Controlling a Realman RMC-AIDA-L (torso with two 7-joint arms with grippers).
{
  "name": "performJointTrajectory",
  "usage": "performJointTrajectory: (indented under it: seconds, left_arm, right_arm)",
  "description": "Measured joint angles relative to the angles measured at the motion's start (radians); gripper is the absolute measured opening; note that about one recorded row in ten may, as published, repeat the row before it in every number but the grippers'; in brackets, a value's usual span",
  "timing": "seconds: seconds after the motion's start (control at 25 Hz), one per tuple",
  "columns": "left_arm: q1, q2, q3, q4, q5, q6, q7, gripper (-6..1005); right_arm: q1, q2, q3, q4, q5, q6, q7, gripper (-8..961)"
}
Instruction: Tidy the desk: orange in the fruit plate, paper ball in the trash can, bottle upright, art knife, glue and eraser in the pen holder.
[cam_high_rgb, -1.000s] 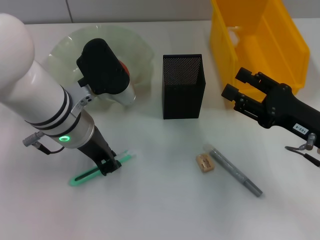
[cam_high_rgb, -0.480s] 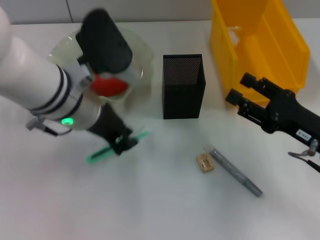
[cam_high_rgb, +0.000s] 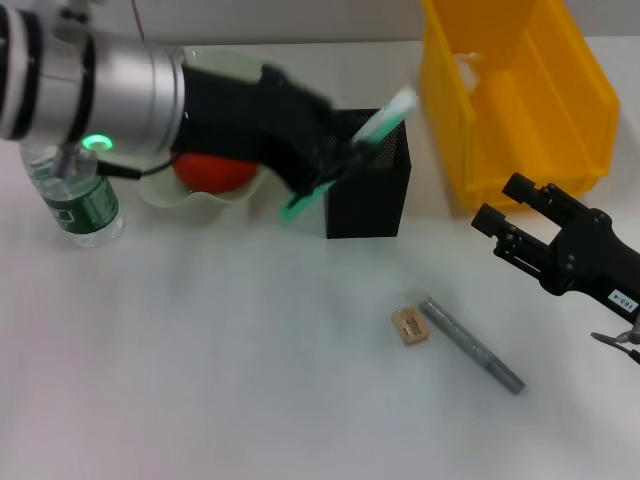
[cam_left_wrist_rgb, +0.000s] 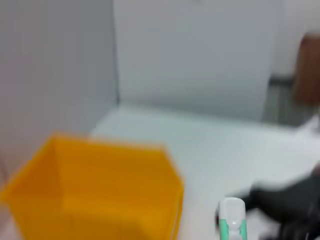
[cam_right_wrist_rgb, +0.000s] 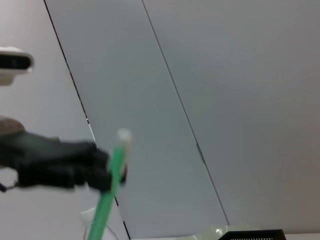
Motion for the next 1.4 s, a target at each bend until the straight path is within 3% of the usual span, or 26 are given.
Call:
performJointTrajectory:
  seconds: [0.2,0.36,0.4,0.52,0.56,0.88,1.2,1.4]
  left_arm:
    - [0.055,-0.002,-0.005,-0.053,-0.252,-0.082,0.217,235]
    - [0.066,-0.003,0.004,-0.072,-0.297,-0.106,0.261,241]
    - [0.092,-0.005,0.052,-0.173,-0.459,-0.225,0.419,243]
    - [0.09,-0.005,0.08,-0.261,-0.553,-0.298,0.505,247]
    - [0.075,-0.007,0.106,-0.375,-0.676,-0.367,0.611,249]
    - [0.018,-0.008,0.188,-0.67,-1.073,-0.423,0.957,261]
    - [-0.026,-0.008,0.344,-0.87,-1.392,-0.415,1.215,273]
    - [-0.045,-0.008,0.423,-0.93,-1.498,-0.422,1.337,280]
  right_arm:
    - [0.001,0.001,0.001,0.003,0.001,0.002,0.0,728]
    - [0.009,0.003,0.0,0.008,0.001,0.005,0.004,728]
    - [0.012,0.003,0.0,0.013,0.001,0.005,0.005,728]
    - [0.02,0.004,0.0,0.02,0.001,0.005,0.006,728]
    - [0.021,0.004,0.0,0.022,0.001,0.005,0.006,728]
    - [0.026,0.004,0.002,0.032,0.001,0.011,0.007,729]
    - [0.027,0.005,0.004,0.042,0.001,0.013,0.009,729]
    - [0.027,0.007,0.005,0.044,0.001,0.013,0.01,728]
